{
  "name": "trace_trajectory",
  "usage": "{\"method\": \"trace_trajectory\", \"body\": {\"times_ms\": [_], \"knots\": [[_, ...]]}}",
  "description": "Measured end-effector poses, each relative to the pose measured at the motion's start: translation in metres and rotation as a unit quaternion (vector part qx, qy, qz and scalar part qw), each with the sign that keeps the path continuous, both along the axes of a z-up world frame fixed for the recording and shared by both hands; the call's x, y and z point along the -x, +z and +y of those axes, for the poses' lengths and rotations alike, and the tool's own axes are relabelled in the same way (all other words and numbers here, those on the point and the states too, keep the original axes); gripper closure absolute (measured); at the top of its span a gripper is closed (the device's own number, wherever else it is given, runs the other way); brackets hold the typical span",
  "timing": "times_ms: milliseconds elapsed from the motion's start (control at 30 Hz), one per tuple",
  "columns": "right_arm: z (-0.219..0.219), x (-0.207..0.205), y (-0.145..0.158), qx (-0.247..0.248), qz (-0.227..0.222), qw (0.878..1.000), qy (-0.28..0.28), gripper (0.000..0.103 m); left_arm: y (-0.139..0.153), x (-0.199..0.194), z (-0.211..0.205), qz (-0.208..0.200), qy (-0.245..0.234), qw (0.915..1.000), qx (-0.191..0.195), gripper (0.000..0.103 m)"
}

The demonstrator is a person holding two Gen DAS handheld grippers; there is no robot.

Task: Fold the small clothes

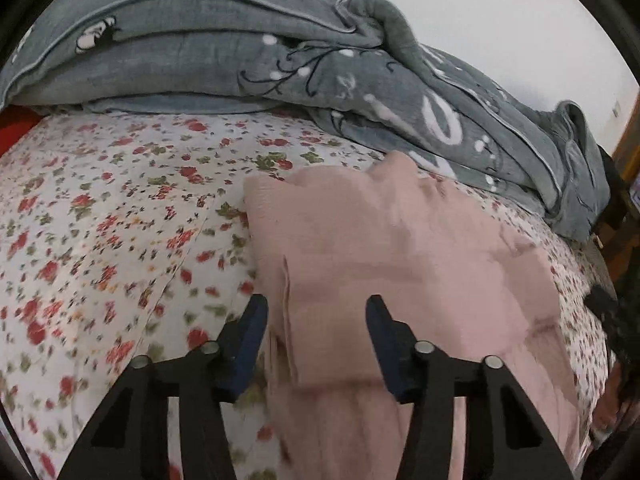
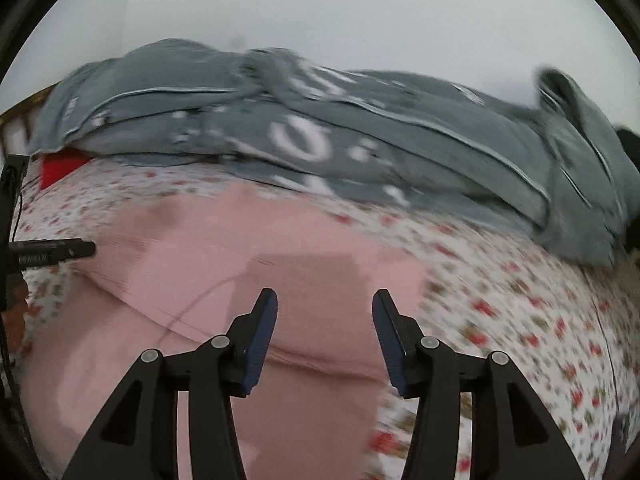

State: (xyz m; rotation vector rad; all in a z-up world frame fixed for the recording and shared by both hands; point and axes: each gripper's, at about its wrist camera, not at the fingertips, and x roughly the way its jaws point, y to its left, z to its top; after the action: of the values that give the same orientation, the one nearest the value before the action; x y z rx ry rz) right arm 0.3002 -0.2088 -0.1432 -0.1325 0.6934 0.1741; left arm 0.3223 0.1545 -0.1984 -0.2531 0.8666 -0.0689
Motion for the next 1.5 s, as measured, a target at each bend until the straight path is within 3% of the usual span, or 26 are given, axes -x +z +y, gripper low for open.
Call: {"method": "trace_trajectory", "body": {"times_ms": [100, 233, 333, 467, 567, 667, 867, 1067, 1500], "knots": [[-0.022, 0.004, -0.01, -0.008, -0.006, 1.0, -0.017, 0.054, -0.004, -0.012, -0.001, -0.001, 0.002, 1.0, -0.008, 0.067], [-0.033, 0.006, -0.021, -0.027, -0.014, 0.999, -0.021, 0.054, -0.004, -0.014, -0.007, -0.012, 0.002, 0.9991, -0.04, 0.092], [-0.037, 0.002, -0.026, -0.041, -0.015, 0.999, -0.022, 0.054, 0.0, -0.013, -0.006, -0.018, -0.002, 0.999, -0.04, 0.097], [-0.039, -0.003, -0.029, -0.053, -0.008, 0.998, -0.024, 0.054, 0.009, -0.016, -0.006, -0.034, 0.004, 0.9984, -0.044, 0.098], [-0.041, -0.002, -0.023, -0.06, -0.016, 0.998, -0.022, 0.054, 0.027, -0.023, 0.0, -0.057, 0.01, 0.9981, -0.02, 0.098], [-0.038, -0.006, -0.017, -0.055, -0.025, 0.998, -0.02, 0.054, 0.033, -0.031, -0.003, -0.066, 0.016, 0.9971, -0.036, 0.098], [-0.026, -0.023, -0.032, -0.034, 0.012, 0.999, -0.013, 0.054, -0.006, -0.047, -0.003, -0.011, 0.032, 0.9982, -0.05, 0.097], [-0.017, -0.035, -0.057, 0.0, 0.061, 0.998, -0.021, 0.054, -0.013, -0.046, 0.001, -0.006, 0.04, 0.9982, -0.044, 0.091], [-0.011, -0.013, -0.04, 0.045, 0.04, 0.997, -0.052, 0.051, -0.002, -0.028, -0.004, 0.003, 0.039, 0.9971, -0.065, 0.084]]}}
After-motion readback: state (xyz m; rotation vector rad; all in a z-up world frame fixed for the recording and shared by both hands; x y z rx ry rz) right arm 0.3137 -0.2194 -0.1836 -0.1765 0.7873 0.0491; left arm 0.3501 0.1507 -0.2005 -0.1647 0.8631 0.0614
